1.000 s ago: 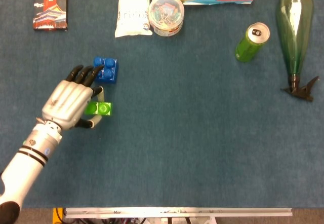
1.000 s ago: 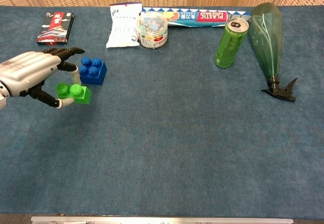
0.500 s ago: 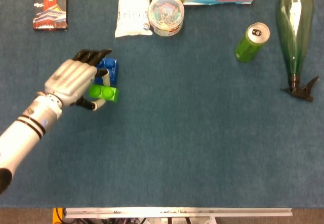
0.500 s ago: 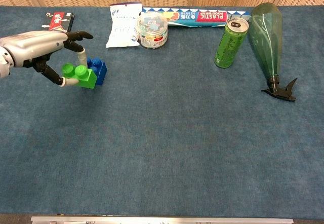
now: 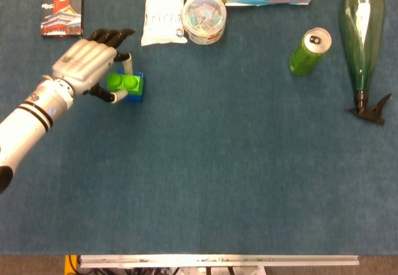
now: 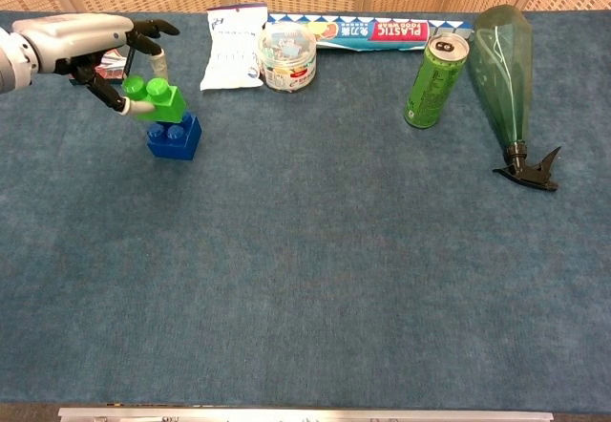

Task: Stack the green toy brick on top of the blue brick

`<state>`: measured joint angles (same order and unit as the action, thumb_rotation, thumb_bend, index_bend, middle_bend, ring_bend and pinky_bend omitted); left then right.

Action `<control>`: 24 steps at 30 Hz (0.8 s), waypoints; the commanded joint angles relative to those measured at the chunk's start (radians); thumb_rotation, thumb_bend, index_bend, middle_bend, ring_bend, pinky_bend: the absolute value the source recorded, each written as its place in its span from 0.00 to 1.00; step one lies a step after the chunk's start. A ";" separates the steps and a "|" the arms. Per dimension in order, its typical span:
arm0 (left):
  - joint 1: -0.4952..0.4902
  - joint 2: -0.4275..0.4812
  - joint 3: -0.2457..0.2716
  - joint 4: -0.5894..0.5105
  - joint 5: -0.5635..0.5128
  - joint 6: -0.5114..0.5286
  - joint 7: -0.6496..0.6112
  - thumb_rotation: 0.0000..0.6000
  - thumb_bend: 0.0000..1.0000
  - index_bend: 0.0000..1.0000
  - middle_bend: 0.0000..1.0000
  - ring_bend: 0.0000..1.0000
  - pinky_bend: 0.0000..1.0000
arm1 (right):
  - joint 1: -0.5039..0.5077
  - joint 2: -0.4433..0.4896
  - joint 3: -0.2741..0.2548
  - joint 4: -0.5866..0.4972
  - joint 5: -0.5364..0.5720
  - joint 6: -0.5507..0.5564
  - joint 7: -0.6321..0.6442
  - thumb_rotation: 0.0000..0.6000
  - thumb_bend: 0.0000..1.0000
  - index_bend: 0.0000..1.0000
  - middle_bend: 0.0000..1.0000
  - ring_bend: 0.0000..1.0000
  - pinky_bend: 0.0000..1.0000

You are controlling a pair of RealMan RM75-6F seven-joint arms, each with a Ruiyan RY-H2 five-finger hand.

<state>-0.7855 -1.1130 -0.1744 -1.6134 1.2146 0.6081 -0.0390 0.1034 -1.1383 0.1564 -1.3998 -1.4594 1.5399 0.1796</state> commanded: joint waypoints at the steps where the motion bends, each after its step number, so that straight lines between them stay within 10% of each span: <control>1: -0.018 -0.016 0.005 0.039 0.001 -0.024 -0.020 1.00 0.33 0.56 0.00 0.00 0.03 | 0.002 -0.001 0.002 0.004 0.005 -0.007 0.002 1.00 0.38 0.48 0.45 0.33 0.46; 24: -0.061 -0.112 0.013 0.208 -0.015 -0.097 -0.159 1.00 0.33 0.57 0.00 0.00 0.03 | 0.006 -0.002 0.007 0.017 0.022 -0.025 0.018 1.00 0.38 0.48 0.45 0.33 0.46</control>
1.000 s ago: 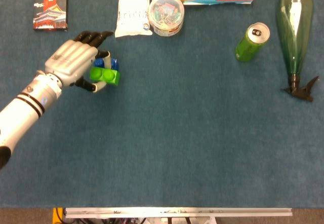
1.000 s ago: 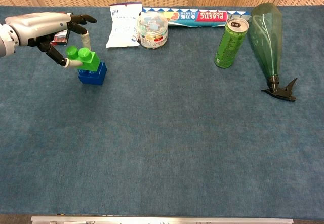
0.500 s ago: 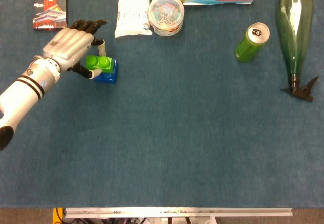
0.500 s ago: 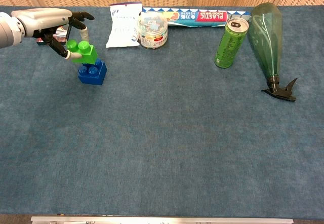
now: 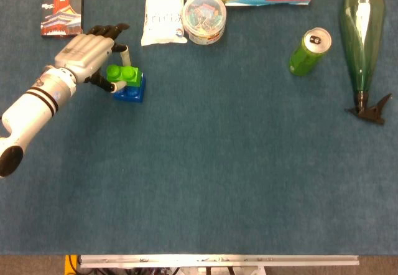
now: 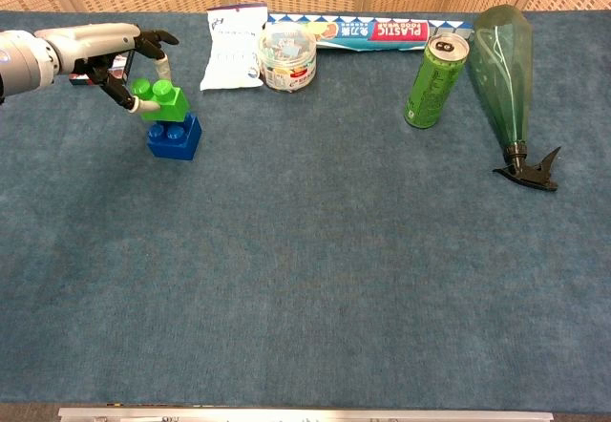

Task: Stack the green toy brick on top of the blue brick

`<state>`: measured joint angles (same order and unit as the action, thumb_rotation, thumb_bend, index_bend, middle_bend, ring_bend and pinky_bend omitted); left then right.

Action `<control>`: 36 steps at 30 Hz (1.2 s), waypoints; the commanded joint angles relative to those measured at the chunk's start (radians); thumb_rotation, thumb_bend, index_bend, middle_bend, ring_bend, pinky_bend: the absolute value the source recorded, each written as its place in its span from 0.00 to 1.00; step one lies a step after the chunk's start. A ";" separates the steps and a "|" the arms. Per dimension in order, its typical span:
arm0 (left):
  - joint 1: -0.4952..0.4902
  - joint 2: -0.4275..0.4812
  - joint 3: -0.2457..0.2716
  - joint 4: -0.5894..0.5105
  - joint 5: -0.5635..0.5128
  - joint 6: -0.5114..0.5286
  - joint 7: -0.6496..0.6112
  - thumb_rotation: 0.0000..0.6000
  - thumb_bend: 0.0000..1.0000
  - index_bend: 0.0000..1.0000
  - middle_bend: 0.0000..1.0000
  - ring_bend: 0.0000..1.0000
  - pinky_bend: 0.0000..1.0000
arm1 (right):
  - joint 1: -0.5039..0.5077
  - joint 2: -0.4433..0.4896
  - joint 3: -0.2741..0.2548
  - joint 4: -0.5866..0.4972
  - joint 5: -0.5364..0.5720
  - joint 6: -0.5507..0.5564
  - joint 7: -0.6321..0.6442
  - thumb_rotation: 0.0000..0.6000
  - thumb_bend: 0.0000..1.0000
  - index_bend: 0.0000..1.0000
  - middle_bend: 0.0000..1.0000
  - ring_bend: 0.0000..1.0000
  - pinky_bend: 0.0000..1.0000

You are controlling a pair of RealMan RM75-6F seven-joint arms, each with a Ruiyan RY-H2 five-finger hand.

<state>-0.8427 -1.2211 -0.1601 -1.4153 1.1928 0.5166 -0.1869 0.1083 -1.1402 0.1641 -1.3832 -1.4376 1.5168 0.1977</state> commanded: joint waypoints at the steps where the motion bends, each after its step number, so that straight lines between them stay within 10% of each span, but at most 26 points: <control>1: -0.004 -0.006 0.000 0.015 0.010 -0.009 -0.019 1.00 0.33 0.57 0.00 0.00 0.03 | 0.001 -0.001 -0.001 0.001 0.001 -0.003 -0.001 1.00 0.38 0.48 0.45 0.33 0.46; 36: -0.015 -0.081 0.032 0.118 0.093 0.005 -0.116 1.00 0.33 0.57 0.00 0.00 0.03 | 0.001 -0.003 0.000 0.004 0.004 -0.006 -0.002 1.00 0.38 0.48 0.45 0.33 0.46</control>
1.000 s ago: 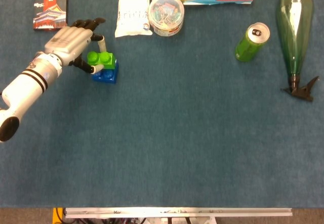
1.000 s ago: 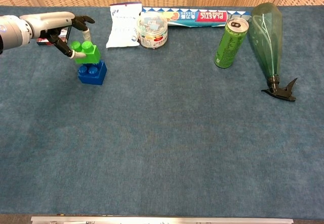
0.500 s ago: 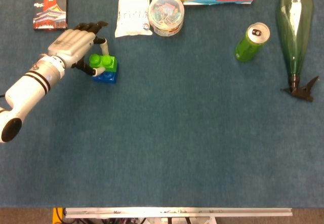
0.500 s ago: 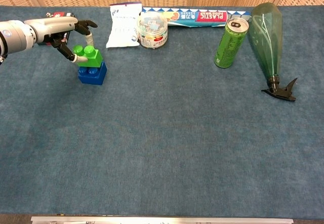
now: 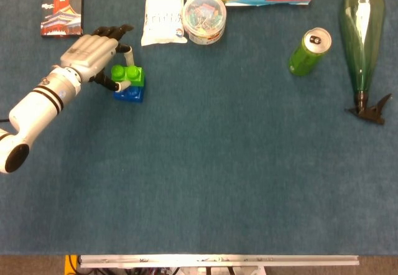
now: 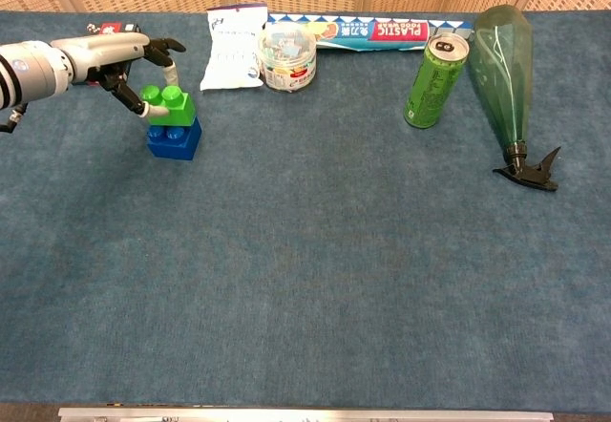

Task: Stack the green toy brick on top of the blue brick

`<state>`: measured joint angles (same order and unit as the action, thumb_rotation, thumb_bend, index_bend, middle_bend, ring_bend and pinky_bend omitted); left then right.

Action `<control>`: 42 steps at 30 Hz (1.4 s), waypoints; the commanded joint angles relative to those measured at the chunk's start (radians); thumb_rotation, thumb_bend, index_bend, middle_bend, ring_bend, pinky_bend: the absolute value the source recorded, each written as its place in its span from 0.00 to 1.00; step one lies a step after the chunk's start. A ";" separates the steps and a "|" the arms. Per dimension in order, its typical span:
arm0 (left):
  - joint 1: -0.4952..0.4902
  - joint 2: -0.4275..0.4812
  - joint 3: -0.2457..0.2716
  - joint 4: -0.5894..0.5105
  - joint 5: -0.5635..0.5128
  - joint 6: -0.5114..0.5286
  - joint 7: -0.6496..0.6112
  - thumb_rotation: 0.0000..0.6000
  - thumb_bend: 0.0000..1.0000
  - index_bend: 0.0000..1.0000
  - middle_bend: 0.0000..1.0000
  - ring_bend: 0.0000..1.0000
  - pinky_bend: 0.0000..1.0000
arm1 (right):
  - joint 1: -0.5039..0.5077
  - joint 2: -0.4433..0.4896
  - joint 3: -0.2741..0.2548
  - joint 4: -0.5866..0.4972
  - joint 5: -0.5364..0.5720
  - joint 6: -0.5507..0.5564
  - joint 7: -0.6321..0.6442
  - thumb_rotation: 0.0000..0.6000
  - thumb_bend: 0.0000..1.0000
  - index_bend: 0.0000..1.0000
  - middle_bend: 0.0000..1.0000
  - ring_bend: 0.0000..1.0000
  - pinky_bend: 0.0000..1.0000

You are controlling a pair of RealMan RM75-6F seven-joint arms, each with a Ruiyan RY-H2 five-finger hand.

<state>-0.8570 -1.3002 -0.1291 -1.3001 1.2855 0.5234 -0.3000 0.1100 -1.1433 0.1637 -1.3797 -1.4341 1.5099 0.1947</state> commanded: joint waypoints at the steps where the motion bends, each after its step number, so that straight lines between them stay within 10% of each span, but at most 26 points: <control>1: -0.001 -0.003 0.003 0.005 0.000 -0.005 -0.006 1.00 0.33 0.57 0.00 0.00 0.03 | -0.001 0.001 0.001 0.000 0.000 0.002 0.002 1.00 0.38 0.48 0.45 0.33 0.46; 42: 0.002 -0.038 0.030 0.063 0.026 -0.012 -0.081 1.00 0.33 0.57 0.00 0.00 0.03 | -0.004 0.004 0.003 -0.001 0.002 0.005 0.008 1.00 0.38 0.48 0.45 0.33 0.46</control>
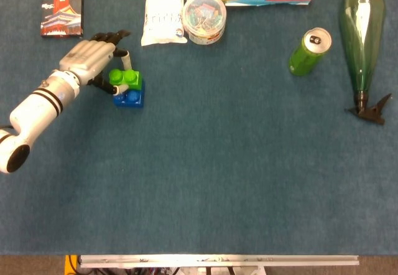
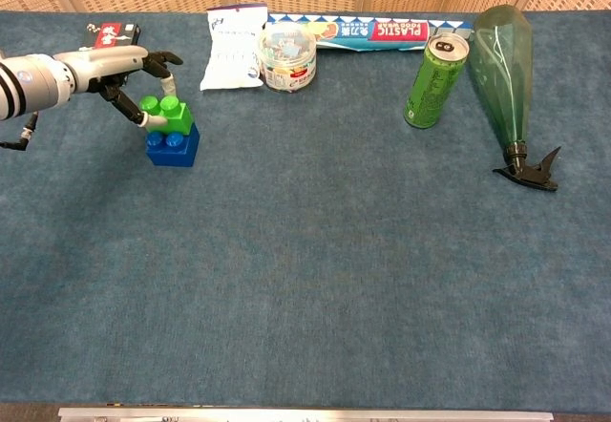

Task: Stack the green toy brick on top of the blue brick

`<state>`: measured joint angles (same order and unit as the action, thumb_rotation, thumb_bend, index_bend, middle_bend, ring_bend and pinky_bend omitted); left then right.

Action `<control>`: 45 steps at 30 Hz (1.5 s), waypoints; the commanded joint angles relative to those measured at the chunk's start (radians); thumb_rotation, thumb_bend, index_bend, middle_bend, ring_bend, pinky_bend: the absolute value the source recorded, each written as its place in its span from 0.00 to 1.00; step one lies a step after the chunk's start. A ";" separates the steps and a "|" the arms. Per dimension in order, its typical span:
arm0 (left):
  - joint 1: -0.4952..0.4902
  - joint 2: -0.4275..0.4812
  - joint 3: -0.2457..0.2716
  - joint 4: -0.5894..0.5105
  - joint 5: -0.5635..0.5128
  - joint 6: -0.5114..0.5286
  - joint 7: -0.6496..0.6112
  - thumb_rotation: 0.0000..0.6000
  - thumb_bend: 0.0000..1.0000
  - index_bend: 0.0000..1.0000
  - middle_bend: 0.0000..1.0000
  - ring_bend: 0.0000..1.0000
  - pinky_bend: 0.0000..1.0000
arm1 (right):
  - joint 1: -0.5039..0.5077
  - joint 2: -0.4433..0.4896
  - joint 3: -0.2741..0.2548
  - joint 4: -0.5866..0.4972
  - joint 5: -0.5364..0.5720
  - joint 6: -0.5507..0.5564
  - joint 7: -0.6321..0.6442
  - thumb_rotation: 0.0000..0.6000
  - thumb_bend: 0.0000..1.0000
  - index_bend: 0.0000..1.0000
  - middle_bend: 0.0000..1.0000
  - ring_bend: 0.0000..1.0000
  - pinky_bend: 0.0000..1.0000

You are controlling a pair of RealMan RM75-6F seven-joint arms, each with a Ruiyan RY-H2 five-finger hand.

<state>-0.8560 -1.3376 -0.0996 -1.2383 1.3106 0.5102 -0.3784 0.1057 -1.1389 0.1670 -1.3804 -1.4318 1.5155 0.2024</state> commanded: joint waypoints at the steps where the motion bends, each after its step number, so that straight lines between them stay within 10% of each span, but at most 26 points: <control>1: 0.002 0.000 0.002 0.002 0.002 0.001 -0.004 1.00 0.33 0.57 0.00 0.00 0.03 | 0.000 0.000 0.000 0.000 0.000 -0.001 0.000 1.00 0.38 0.48 0.45 0.33 0.46; 21: 0.024 0.010 0.015 -0.027 0.011 0.029 -0.004 1.00 0.33 0.58 0.00 0.00 0.03 | -0.003 0.002 -0.002 -0.006 -0.010 0.010 -0.002 1.00 0.38 0.48 0.45 0.33 0.46; 31: 0.043 0.063 0.015 -0.103 0.018 0.075 0.016 1.00 0.33 0.30 0.00 0.00 0.03 | -0.004 0.002 -0.009 -0.013 -0.025 0.018 -0.008 1.00 0.38 0.48 0.45 0.33 0.46; 45: 0.125 0.228 0.031 -0.332 -0.022 0.191 0.109 1.00 0.33 0.26 0.00 0.00 0.03 | -0.013 0.004 -0.024 -0.035 -0.068 0.056 -0.025 1.00 0.38 0.48 0.45 0.33 0.46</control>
<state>-0.7587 -1.1498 -0.0739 -1.5249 1.2992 0.6626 -0.2954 0.0936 -1.1352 0.1433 -1.4148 -1.4988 1.5704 0.1777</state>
